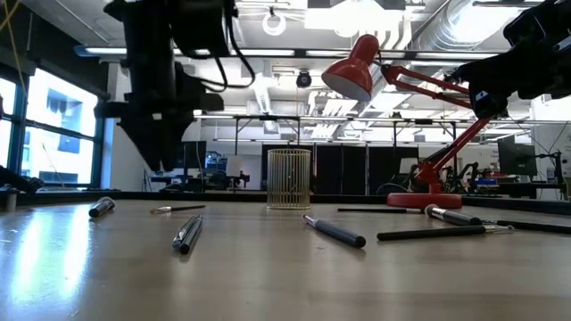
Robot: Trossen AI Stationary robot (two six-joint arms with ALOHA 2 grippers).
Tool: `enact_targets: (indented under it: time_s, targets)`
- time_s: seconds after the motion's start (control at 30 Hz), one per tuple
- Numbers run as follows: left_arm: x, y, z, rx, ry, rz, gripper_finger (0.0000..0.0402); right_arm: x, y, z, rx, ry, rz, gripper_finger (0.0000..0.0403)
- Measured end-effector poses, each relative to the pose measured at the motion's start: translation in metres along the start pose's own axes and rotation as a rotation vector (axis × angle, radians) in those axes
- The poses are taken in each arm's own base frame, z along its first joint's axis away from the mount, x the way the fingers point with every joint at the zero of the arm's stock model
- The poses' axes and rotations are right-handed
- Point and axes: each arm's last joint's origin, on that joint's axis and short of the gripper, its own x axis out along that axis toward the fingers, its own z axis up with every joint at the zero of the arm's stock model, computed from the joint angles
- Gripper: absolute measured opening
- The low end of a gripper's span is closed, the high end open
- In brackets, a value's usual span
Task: Pick & Place Makeup Brushes
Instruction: Put the eyeshadow brush into the makeup brush holder
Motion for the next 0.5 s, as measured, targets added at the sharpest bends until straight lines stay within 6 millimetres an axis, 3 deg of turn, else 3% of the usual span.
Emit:
enact_targets:
  time_s: [0.23,0.5]
  targets:
    - [0.028,-0.006,0.005,0.015,0.143,0.017,0.0112,0.0,0.0,0.0,0.0,0.0,0.0,0.0005]
    - [0.032,-0.009,0.01,0.012,0.15,-0.018,0.0112,0.0,0.0,0.0,0.0,0.0,0.0,0.0005]
